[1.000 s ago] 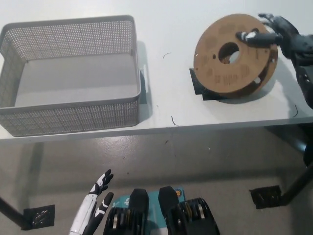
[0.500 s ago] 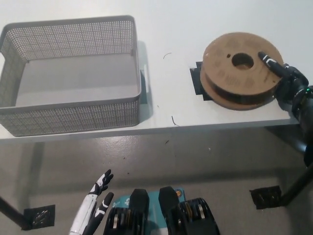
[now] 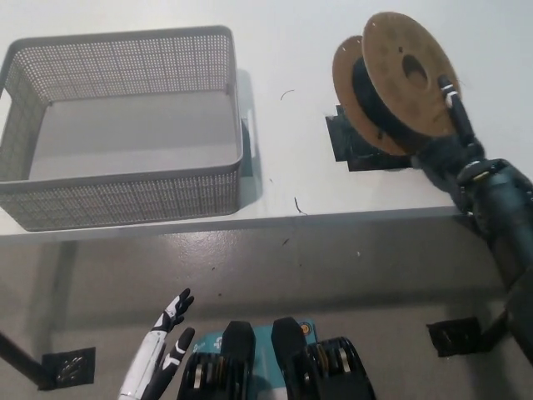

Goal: Use the right hand to pick up a 3d printing filament and place it into a container on the left side

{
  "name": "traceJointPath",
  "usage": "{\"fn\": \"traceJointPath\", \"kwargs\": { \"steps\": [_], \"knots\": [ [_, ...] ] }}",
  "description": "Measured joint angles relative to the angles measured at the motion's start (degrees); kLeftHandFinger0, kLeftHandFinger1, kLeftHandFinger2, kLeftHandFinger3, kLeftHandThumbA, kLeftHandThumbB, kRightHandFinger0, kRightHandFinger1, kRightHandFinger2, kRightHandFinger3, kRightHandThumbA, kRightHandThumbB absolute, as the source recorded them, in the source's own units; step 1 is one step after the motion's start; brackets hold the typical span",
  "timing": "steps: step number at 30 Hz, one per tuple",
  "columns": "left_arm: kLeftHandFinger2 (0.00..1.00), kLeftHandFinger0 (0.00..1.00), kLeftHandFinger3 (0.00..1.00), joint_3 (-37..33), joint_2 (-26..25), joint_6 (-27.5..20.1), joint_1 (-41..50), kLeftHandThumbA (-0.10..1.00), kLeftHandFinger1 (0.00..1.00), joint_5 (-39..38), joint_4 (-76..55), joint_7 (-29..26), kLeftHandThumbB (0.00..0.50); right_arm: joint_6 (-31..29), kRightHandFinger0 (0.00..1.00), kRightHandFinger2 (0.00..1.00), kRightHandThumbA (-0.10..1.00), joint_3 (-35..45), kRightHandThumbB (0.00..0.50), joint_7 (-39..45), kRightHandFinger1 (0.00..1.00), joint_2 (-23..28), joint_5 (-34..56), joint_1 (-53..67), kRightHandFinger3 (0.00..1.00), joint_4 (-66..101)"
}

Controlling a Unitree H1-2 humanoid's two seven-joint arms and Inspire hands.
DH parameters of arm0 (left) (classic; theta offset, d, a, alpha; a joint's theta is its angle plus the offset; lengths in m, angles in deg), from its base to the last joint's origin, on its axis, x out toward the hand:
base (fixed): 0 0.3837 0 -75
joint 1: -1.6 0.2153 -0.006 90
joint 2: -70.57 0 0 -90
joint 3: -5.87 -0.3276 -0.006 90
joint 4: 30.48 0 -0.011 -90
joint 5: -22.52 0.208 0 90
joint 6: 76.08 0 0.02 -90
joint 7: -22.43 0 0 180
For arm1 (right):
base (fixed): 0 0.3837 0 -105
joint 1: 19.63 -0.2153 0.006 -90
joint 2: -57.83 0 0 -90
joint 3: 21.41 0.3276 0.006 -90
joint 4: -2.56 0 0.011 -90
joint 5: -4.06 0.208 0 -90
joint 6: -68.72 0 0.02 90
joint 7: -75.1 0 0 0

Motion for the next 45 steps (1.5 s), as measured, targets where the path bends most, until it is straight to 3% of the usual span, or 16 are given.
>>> {"fn": "traceJointPath", "kwargs": {
  "steps": [7, 9, 11, 17, 23, 26, 28, 31, 33, 36, 39, 40, 41, 42, 44, 45],
  "knots": [
    [1.00, 1.00, 1.00, -0.01, 0.00, 0.00, -0.51, 1.00, 1.00, 0.19, 0.01, 0.01, 0.202, 1.78, 0.00, 0.67, -0.10, -0.61, 0.058, -0.02, 0.09, -2.35, 2.68, -4.49, 1.00, -0.15],
    [1.00, 1.00, 1.00, -0.01, 0.00, 0.00, -0.59, 1.00, 1.00, 0.22, 0.01, 0.01, 0.206, 1.93, 0.00, 0.63, -0.10, -1.55, 0.114, -0.02, 0.10, -2.51, 2.77, -6.30, 0.93, -0.08],
    [1.00, 1.00, 1.00, -0.01, 0.00, 0.00, -0.63, 1.00, 1.00, 0.28, 0.01, 0.01, 0.206, 1.93, 0.00, 0.61, -0.10, -2.72, 0.058, -0.02, 0.07, -2.75, 2.77, -7.98, 0.97, 0.05],
    [1.00, 1.00, 1.00, -0.02, 0.00, 0.00, -0.78, 1.00, 1.00, 0.51, 0.02, 0.03, 0.205, 1.95, 0.00, 0.62, -0.10, -8.01, 0.048, -0.18, 0.09, -3.21, 2.65, -12.80, 1.00, 0.32],
    [1.00, 1.00, 1.00, -0.03, -0.02, -0.01, -0.94, 1.00, 1.00, 0.97, 0.02, 0.05, 0.207, 1.68, 0.00, 0.89, -0.10, -18.08, 0.056, -1.04, 0.21, -3.71, 0.47, -17.33, 1.00, 0.50],
    [1.00, 1.00, 1.00, -0.03, -0.06, -0.04, -1.01, 1.00, 1.00, 1.05, 0.02, 0.12, 0.209, 1.20, 0.00, 0.81, -0.10, -23.54, 0.089, -2.01, 0.18, -4.44, -1.38, -19.06, 0.90, 0.55],
    [1.00, 1.00, 1.00, -0.06, -0.07, -0.07, -1.08, 1.00, 1.00, 1.10, 0.02, 0.25, 0.211, 0.31, 0.00, 0.88, -0.10, -28.62, 0.101, -3.54, 0.28, -5.57, -3.23, -20.58, 0.50, 0.57],
    [1.00, 1.00, 1.00, -0.09, -0.08, -0.08, -1.10, 1.00, 1.00, 1.15, 0.02, 0.34, 0.219, -1.20, 0.02, 0.88, -0.10, -35.07, 0.165, -5.47, 0.44, -7.39, -5.78, -21.46, 0.71, 0.57],
    [1.00, 1.00, 1.00, -0.11, -0.07, -0.07, -1.11, 1.00, 1.00, 1.20, 0.02, 0.38, 0.219, -1.89, 0.00, 0.70, -0.10, -39.35, 0.226, -6.93, 0.36, -8.59, -7.73, -21.48, 0.48, 0.54],
    [1.00, 1.00, 1.00, -0.16, -0.07, -0.04, -1.11, 1.00, 1.00, 1.22, 0.02, 0.51, 0.213, -2.08, 0.03, 0.61, -0.10, -47.83, 0.212, -10.15, 0.37, -10.80, -11.77, -21.17, 0.38, 0.38],
    [1.00, 1.00, 1.00, -0.17, -0.08, -0.03, -1.11, 1.00, 1.00, 1.26, 0.01, 0.83, 0.219, -2.13, 0.20, 0.61, -0.10, -55.11, 0.169, -13.62, 0.44, -13.00, -15.54, -20.85, 0.48, 0.12],
    [1.00, 1.00, 1.00, -0.19, -0.08, -0.03, -1.12, 1.00, 1.00, 1.26, 0.01, 0.93, 0.216, -2.22, 0.25, 0.57, -0.10, -56.99, 0.189, -14.71, 0.45, -13.50, -16.33, -21.01, 0.66, 0.16],
    [1.00, 1.00, 1.00, -0.19, -0.08, -0.03, -1.13, 1.00, 1.00, 1.26, -0.01, 1.03, 0.216, -2.28, 0.20, 0.52, -0.10, -58.71, 0.189, -15.52, 0.40, -14.02, -17.05, -21.29, 0.70, 0.18],
    [1.00, 1.00, 1.00, -0.20, -0.08, -0.03, -1.12, 1.00, 1.00, 1.29, -0.02, 1.12, 0.217, -2.29, 0.07, 0.41, -0.10, -59.98, 0.199, -16.43, 0.25, -14.47, -17.78, -21.58, 0.89, 0.18],
    [1.00, 1.00, 1.00, -0.24, -0.09, -0.03, -1.12, 1.00, 1.00, 1.42, -0.06, 1.43, 0.215, -2.31, 0.10, 0.38, -0.10, -63.12, 0.191, -18.81, 0.26, -15.96, -19.55, -22.31, 0.64, 0.16],
    [1.00, 1.00, 1.00, -0.25, -0.09, -0.03, -1.13, 1.00, 1.00, 1.47, -0.09, 1.50, 0.220, -2.31, 0.15, 0.43, -0.10, -63.71, 0.179, -19.34, 0.31, -16.32, -19.92, -22.48, 0.73, 0.14]
  ]
}}
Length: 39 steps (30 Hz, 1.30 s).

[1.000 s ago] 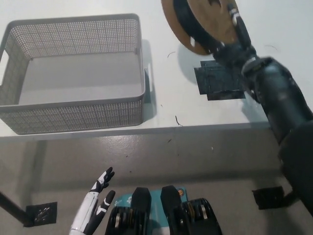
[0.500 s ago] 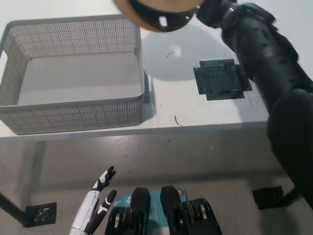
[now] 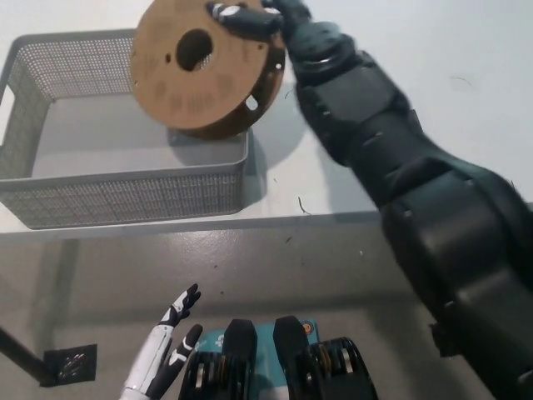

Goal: Use the right hand to pick up a 3d printing filament and place it into a container on the left side

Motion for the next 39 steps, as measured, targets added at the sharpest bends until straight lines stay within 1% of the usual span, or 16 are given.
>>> {"fn": "traceJointPath", "kwargs": {
  "steps": [1, 2, 3, 4, 5, 6, 7, 8, 12, 21, 28, 32, 33, 34, 36, 39],
  "knots": [
    [1.00, 1.00, 1.00, -0.01, 0.00, 0.00, -0.01, 1.00, 1.00, 0.13, -0.13, 0.13, 0.221, 0.00, 0.16, 0.41, -0.10, -1.41, 0.179, -1.14, 0.32, -0.96, -0.98, -0.23, 0.78, -0.07],
    [1.00, 1.00, 1.00, -0.01, -0.01, 0.00, -0.02, 1.00, 1.00, 0.20, -0.20, 0.17, 0.225, 0.00, 0.17, 0.43, -0.10, -1.92, 0.316, -1.64, 0.35, -1.58, -1.44, -0.31, 0.56, -0.14],
    [1.00, 1.00, 1.00, -0.01, -0.02, 0.00, -0.07, 1.00, 1.00, 0.26, -0.25, 0.30, 0.226, -0.03, 0.26, 0.54, -0.10, -2.27, 0.223, -1.94, 0.45, -2.23, -1.89, -0.32, 0.62, -0.26],
    [1.00, 1.00, 1.00, -0.02, -0.05, 0.00, -0.12, 1.00, 1.00, 0.30, -0.27, 0.42, 0.223, -0.13, 0.24, 0.57, -0.01, -2.41, 0.231, -2.06, 0.40, -2.85, -2.18, -0.31, 0.84, -0.49],
    [1.00, 1.00, 1.00, -0.04, -0.10, 0.01, -0.21, 1.00, 1.00, 0.38, -0.31, 0.67, 0.225, -0.34, 0.52, 1.00, 0.33, -2.42, 0.361, -1.85, 0.82, -3.49, -2.33, -0.31, 1.00, -0.72],
    [1.00, 1.00, 1.00, -0.05, -0.12, 0.01, -0.27, 1.00, 1.00, 0.41, -0.32, 0.80, 0.231, -0.42, 0.67, 1.00, 0.48, -2.29, 0.423, -1.36, 1.00, -3.78, -2.30, -0.32, 1.00, -0.79],
    [1.00, 1.00, 1.00, -0.07, -0.16, 0.01, -0.36, 1.00, 1.00, 0.46, -0.34, 0.97, 0.231, -0.46, 0.69, 1.00, 0.49, -1.76, 0.431, -0.07, 1.00, -4.22, -2.13, -0.32, 1.00, -0.85],
    [1.00, 1.00, 1.00, -0.09, -0.18, 0.01, -0.40, 1.00, 1.00, 0.50, -0.38, 1.14, 0.233, -0.73, 1.00, 1.00, 0.63, -1.25, 0.486, 1.19, 1.00, -4.57, -1.96, -0.37, 1.00, -0.83],
    [1.00, 1.00, 1.00, -0.14, -0.19, 0.06, -0.50, 1.00, 1.00, 0.70, -0.38, 1.60, 0.249, -2.07, 1.00, 1.00, 0.80, 0.53, 0.500, 5.90, 1.00, -4.91, -1.25, -0.88, 1.00, -0.78],
    [1.00, 1.00, 1.00, -0.31, -0.20, 0.05, -1.37, 1.00, 1.00, 0.94, -0.43, 2.92, 0.240, -7.33, 1.00, 1.00, 0.98, 2.49, 0.500, 11.87, 1.00, -5.50, -0.28, -7.11, 1.00, -0.47],
    [1.00, 1.00, 1.00, -0.31, -0.21, 0.02, -1.32, 1.00, 1.00, 0.99, -0.44, 3.30, 0.236, -9.79, 1.00, 1.00, 1.00, -2.39, 0.488, 12.12, 1.00, -3.45, -3.19, -7.28, 1.00, -0.29],
    [1.00, 1.00, 1.00, -0.23, -0.34, 0.02, -1.32, 1.00, 1.00, 0.98, -0.43, 3.50, 0.240, -11.96, 1.00, 1.00, 0.92, -6.47, 0.434, 12.87, 1.00, 2.14, -5.71, -7.43, 1.00, 0.81],
    [1.00, 1.00, 1.00, -0.20, -0.42, 0.02, -1.33, 1.00, 1.00, 0.98, -0.44, 3.58, 0.240, -12.42, 1.00, 1.00, 0.92, -6.50, 0.434, 13.44, 1.00, 3.84, -5.88, -7.42, 1.00, 1.47],
    [1.00, 1.00, 1.00, -0.16, -0.53, 0.02, -1.32, 1.00, 1.00, 0.98, -0.44, 3.67, 0.234, -13.25, 1.00, 1.00, 1.00, -6.76, 0.480, 14.22, 1.00, 5.81, -6.15, -7.42, 1.00, 2.28],
    [1.00, 1.00, 1.00, -0.13, -0.69, 0.03, -1.29, 1.00, 1.00, 0.97, -0.44, 3.75, 0.224, -14.62, 1.00, 1.00, 1.00, -8.38, 0.427, 15.34, 1.00, 9.62, -7.27, -7.40, 1.00, 4.28],
    [1.00, 1.00, 1.00, -0.07, -0.81, 0.04, -1.22, 1.00, 1.00, 0.98, -0.41, 3.75, 0.214, -15.91, 1.00, 1.00, 1.00, -9.55, 0.498, 17.66, 1.00, 16.19, -8.55, -6.71, 1.00, 10.45]
  ]
}}
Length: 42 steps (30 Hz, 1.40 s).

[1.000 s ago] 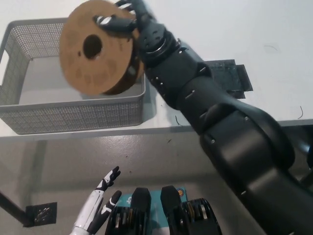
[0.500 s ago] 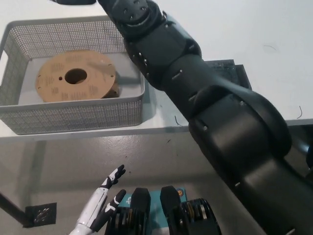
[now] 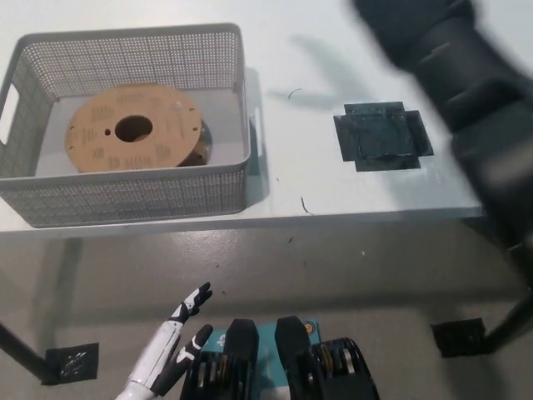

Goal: Use the right hand to pick up a 3d printing filament and place it into a container on the left side

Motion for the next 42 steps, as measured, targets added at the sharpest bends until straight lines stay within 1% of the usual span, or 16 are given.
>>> {"fn": "traceJointPath", "kwargs": {
  "steps": [3, 6, 7, 11, 13, 15, 17, 20, 21, 22, 25, 32, 33, 37, 41, 42],
  "knots": [
    [1.00, 1.00, 1.00, 0.00, 0.00, 0.00, -0.01, 1.00, 1.00, 0.01, 0.09, 0.00, 0.232, -0.37, 1.00, 1.00, 1.00, -0.27, 0.497, 1.96, 1.00, 4.38, -0.60, 1.26, 1.00, 6.15],
    [1.00, 1.00, 1.00, -0.03, 0.05, 0.04, -0.02, 1.00, 1.00, 0.01, 0.36, 0.00, 0.233, -0.01, 1.00, 1.00, 1.00, -0.20, 0.464, 3.64, 1.00, 8.26, -0.92, 4.68, 1.00, 14.18],
    [1.00, 1.00, 1.00, -0.04, 0.05, 0.05, -0.02, 1.00, 1.00, 0.01, 0.38, 0.00, 0.237, 0.11, 1.00, 1.00, 1.00, -0.19, 0.478, 3.85, 1.00, 8.84, -0.94, 5.65, 1.00, 15.74],
    [1.00, 1.00, 1.00, -0.04, 0.05, 0.07, 0.01, 1.00, 1.00, 0.01, 0.50, 0.00, 0.240, 0.97, 1.00, 1.00, 1.00, -0.17, 0.466, 5.02, 1.00, 10.84, -0.96, 11.32, 1.00, 23.42],
    [1.00, 1.00, 1.00, -0.04, 0.04, 0.10, 0.09, 1.00, 1.00, 0.00, 0.54, 0.00, 0.236, 1.53, 1.00, 1.00, 1.00, -0.16, 0.493, 5.60, 1.00, 11.47, -0.94, 15.42, 1.00, 28.04],
    [1.00, 1.00, 1.00, -0.04, 0.06, 0.14, 0.16, 1.00, 1.00, 0.01, 0.59, 0.00, 0.238, 2.22, 1.00, 1.00, 1.00, -0.14, 0.482, 6.05, 1.00, 11.79, -0.90, 19.24, 1.00, 32.57],
    [1.00, 1.00, 1.00, -0.04, 0.06, 0.16, 0.18, 1.00, 1.00, 0.00, 0.63, 0.00, 0.234, 2.66, 1.00, 1.00, 1.00, -0.11, 0.498, 6.28, 1.00, 11.90, -0.85, 22.61, 1.00, 35.73],
    [1.00, 1.00, 1.00, -0.05, 0.06, 0.18, 0.19, 1.00, 1.00, 0.00, 0.70, 0.00, 0.227, 3.54, 1.00, 1.00, 1.00, -0.03, 0.449, 6.58, 1.00, 11.97, -0.68, 28.26, 1.00, 41.44],
    [1.00, 1.00, 1.00, -0.05, 0.06, 0.19, 0.21, 1.00, 1.00, 0.00, 0.71, 0.00, 0.235, 3.73, 1.00, 1.00, 1.00, -0.02, 0.412, 6.64, 1.00, 11.97, -0.62, 29.76, 1.00, 42.89],
    [1.00, 1.00, 1.00, -0.05, 0.07, 0.19, 0.22, 1.00, 1.00, 0.00, 0.73, 0.00, 0.238, 3.96, 1.00, 1.00, 1.00, -0.01, 0.407, 6.72, 1.00, 11.97, -0.52, 31.79, 1.00, 44.87],
    [1.00, 1.00, 1.00, -0.05, 0.07, 0.21, 0.23, 1.00, 1.00, 0.00, 0.78, 0.00, 0.240, 4.69, 1.00, 1.00, 1.00, 0.00, 0.435, 6.88, 1.00, 11.95, -0.21, 37.95, 1.00, 50.70],
    [1.00, 1.00, 1.00, -0.06, 0.08, 0.23, 0.28, 1.00, 1.00, -0.01, 1.12, -0.01, 0.222, 6.44, 1.00, 1.00, 1.00, 0.00, 0.419, 6.95, 1.00, 11.72, 0.38, 49.02, 1.00, 62.96],
    [1.00, 1.00, 1.00, -0.06, 0.08, 0.23, 0.28, 1.00, 1.00, -0.01, 1.15, 0.00, 0.213, 6.51, 1.00, 1.00, 1.00, 0.00, 0.452, 6.95, 1.00, 11.70, 0.40, 49.49, 1.00, 63.62],
    [1.00, 1.00, 1.00, -0.06, 0.09, 0.23, 0.35, 1.00, 1.00, -0.01, 1.58, 0.00, 0.223, 7.42, 1.00, 1.00, 1.00, 0.01, 0.499, 6.94, 1.00, 11.20, 0.78, 54.37, 1.00, 71.63],
    [1.00, 1.00, 1.00, -0.07, 0.09, 0.23, 0.40, 1.00, 1.00, -0.01, 2.21, 0.00, 0.233, 7.65, 1.00, 1.00, 1.00, 0.01, 0.455, 6.92, 1.00, 10.53, 1.07, 58.36, 1.00, 78.94],
    [1.00, 1.00, 1.00, -0.07, 0.09, 0.23, 0.42, 1.00, 1.00, -0.01, 2.28, 0.00, 0.242, 7.66, 1.00, 1.00, 1.00, 0.01, 0.466, 6.92, 1.00, 10.36, 1.13, 59.17, 1.00, 80.25]
  ]
}}
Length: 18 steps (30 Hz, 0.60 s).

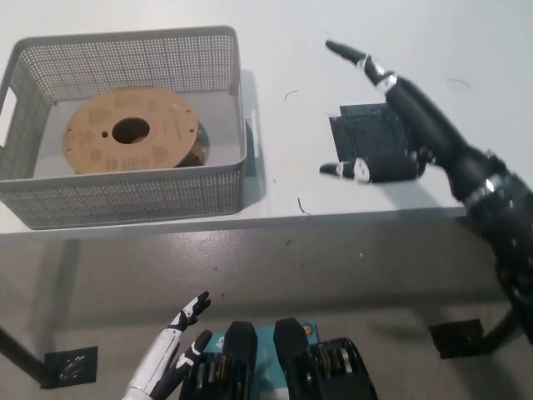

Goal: Use the right hand to pick up a 3d printing filament and place it into a container on the left side

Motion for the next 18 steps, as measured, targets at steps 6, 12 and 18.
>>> {"fn": "traceJointPath", "kwargs": {
  "steps": [6, 12, 18],
  "knots": [
    [1.00, 1.00, 1.00, -0.02, 0.05, 0.00, 0.11, 1.00, 1.00, -0.01, 0.24, -0.01, 0.242, 0.58, 1.00, 1.00, 1.00, 0.03, 0.366, -0.11, 1.00, -1.85, 0.48, 10.45, 1.00, 13.16],
    [1.00, 1.00, 1.00, -0.01, 0.35, -0.14, 0.17, 1.00, 1.00, -0.07, 0.20, -0.16, 0.229, -2.42, 1.00, 1.00, 1.00, 3.00, 0.338, -1.73, 1.00, -6.02, 1.31, 24.82, 1.00, 24.79],
    [1.00, 1.00, 1.00, -0.04, 0.62, -0.18, 0.27, 1.00, 1.00, -0.07, 0.20, -0.24, 0.218, -8.43, 1.00, 1.00, 1.00, 5.78, 0.273, -3.64, 1.00, -9.86, 1.57, 36.50, 1.00, 19.67]
  ]
}}
